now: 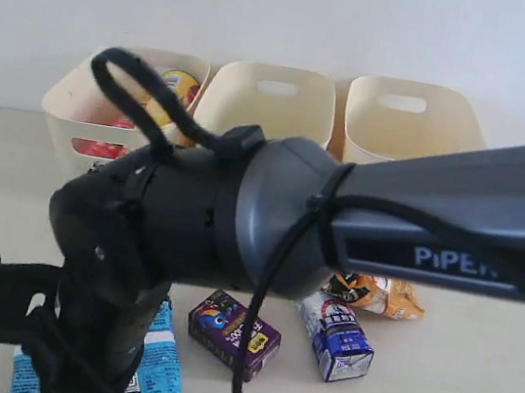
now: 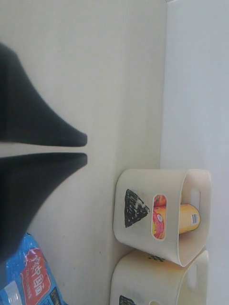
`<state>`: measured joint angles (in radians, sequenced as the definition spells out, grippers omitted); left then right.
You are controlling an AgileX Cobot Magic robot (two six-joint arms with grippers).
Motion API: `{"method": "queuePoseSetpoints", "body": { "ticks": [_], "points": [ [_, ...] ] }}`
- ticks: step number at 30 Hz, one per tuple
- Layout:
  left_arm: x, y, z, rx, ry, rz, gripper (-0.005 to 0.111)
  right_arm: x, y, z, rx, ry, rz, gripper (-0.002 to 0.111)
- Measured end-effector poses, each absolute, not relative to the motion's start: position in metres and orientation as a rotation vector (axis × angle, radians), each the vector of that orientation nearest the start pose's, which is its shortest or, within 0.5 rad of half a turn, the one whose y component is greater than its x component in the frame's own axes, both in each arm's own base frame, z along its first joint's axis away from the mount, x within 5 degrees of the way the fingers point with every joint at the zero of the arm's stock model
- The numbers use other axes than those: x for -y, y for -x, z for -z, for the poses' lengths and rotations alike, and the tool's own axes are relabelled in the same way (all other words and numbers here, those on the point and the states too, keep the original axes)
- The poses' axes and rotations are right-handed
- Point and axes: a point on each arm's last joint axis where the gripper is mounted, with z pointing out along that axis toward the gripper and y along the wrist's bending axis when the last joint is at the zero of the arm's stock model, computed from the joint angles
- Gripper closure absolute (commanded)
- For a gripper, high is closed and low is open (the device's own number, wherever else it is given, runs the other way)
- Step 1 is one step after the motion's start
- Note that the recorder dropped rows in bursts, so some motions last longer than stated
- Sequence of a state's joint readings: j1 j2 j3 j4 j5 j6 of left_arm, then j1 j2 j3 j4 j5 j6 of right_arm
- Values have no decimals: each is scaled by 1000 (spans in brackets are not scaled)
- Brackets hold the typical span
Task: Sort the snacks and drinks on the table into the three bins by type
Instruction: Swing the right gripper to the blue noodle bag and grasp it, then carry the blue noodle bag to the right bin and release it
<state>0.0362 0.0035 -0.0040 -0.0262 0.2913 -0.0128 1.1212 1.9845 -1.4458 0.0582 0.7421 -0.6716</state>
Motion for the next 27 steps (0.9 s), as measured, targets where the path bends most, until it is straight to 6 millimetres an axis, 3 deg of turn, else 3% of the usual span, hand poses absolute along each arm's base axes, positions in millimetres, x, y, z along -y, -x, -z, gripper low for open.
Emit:
{"method": "queuePoseSetpoints", "body": {
  "ticks": [3,11,14,15,17,18,20,21,27],
  "points": [
    [-1,-55,-188,-1773,60,8,103,-386,-175,-173,-1720,2189,-135,5],
    [-1,-55,-188,-1773,60,8,103,-400,-188,-134,-1571,2180,-32,5],
    [-1,-55,-188,-1773,60,8,103,-404,-193,-129,-1526,2152,16,7],
    [-1,-55,-188,-1773,60,8,103,-406,-195,-129,-1524,2137,26,14],
    [-1,-55,-188,-1773,60,8,103,-407,-197,-127,-1514,2127,54,37],
    [-1,-55,-188,-1773,60,8,103,-407,-198,-127,-1509,2125,63,57],
    [-1,-55,-188,-1773,60,8,103,-406,-199,-124,-1511,2141,89,110],
    [-1,-55,-188,-1773,60,8,103,-404,-199,-122,-1518,2161,113,105],
    [-1,-55,-188,-1773,60,8,103,-401,-199,-134,-1496,2175,162,109]
  ]
}}
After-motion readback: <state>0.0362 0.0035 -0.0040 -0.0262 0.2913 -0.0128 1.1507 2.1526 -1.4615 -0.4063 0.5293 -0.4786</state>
